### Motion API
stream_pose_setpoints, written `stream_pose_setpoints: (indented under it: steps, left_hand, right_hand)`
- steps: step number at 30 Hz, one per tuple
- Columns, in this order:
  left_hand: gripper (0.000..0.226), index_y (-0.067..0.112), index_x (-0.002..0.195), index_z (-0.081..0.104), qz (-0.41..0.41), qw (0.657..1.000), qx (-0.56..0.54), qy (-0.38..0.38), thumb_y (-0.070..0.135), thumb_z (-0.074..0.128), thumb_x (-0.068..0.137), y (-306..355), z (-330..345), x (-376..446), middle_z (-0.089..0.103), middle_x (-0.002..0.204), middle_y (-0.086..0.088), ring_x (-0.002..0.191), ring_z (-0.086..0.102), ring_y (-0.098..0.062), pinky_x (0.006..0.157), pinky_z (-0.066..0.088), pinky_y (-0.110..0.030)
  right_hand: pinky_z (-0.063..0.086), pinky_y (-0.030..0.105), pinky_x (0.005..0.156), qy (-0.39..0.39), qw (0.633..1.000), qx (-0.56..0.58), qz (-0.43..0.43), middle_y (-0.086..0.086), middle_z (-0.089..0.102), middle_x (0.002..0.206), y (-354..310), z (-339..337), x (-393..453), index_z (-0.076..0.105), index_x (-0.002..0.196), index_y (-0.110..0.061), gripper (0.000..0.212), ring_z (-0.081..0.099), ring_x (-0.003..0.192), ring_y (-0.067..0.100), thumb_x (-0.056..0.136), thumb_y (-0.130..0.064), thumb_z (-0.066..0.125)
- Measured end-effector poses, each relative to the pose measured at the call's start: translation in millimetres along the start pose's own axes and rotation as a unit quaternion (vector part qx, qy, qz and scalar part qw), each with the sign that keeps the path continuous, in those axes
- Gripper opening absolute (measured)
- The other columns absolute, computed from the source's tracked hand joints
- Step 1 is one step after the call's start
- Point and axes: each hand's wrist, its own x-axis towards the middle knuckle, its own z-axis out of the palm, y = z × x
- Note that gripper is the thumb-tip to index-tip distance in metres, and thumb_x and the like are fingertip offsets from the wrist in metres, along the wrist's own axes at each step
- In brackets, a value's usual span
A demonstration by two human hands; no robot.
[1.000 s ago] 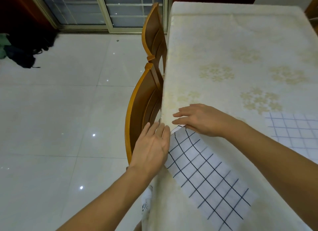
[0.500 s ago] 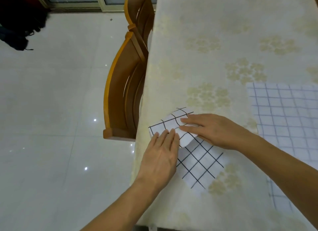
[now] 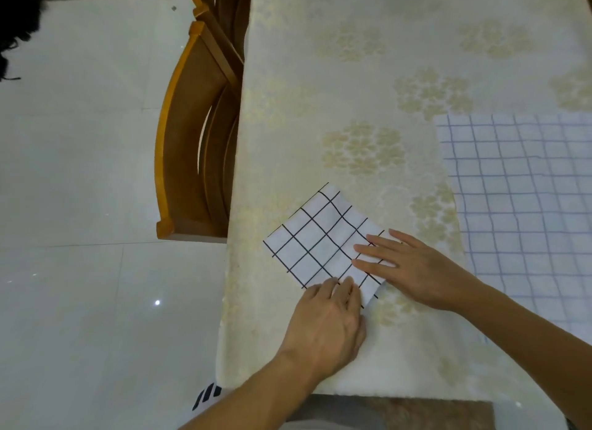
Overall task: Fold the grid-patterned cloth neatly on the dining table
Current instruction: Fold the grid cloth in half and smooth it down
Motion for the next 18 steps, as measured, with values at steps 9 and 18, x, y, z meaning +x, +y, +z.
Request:
stream_pose_setpoints:
  steps: [9,18]
  left_hand:
    - [0.035,0.015,0.114,0.062,0.037,0.998,0.005,0.055,0.036,0.044,0.092,-19.9,1.9,11.9,0.064,0.122,-0.005,0.108,0.060,-0.026,0.086,0.053,-0.040]
    - [0.070,0.006,0.156,0.019,-0.106,0.989,0.021,0.101,0.045,0.036,0.100,-88.2,16.8,56.4,0.016,0.164,-0.013,0.152,0.013,-0.027,0.122,0.018,-0.051]
  right_hand:
    - [0.031,0.054,0.115,0.014,0.999,0.040,0.034,0.006,0.052,0.146,-3.9,3.1,-12.1,0.060,0.134,-0.018,0.048,0.041,0.141,0.026,0.087,-0.017,0.049]
    - [0.025,0.047,0.120,0.094,0.984,0.014,0.151,0.010,0.032,0.160,-8.1,-3.8,105.6,0.036,0.151,-0.008,0.052,0.021,0.151,0.024,0.105,-0.031,0.037]
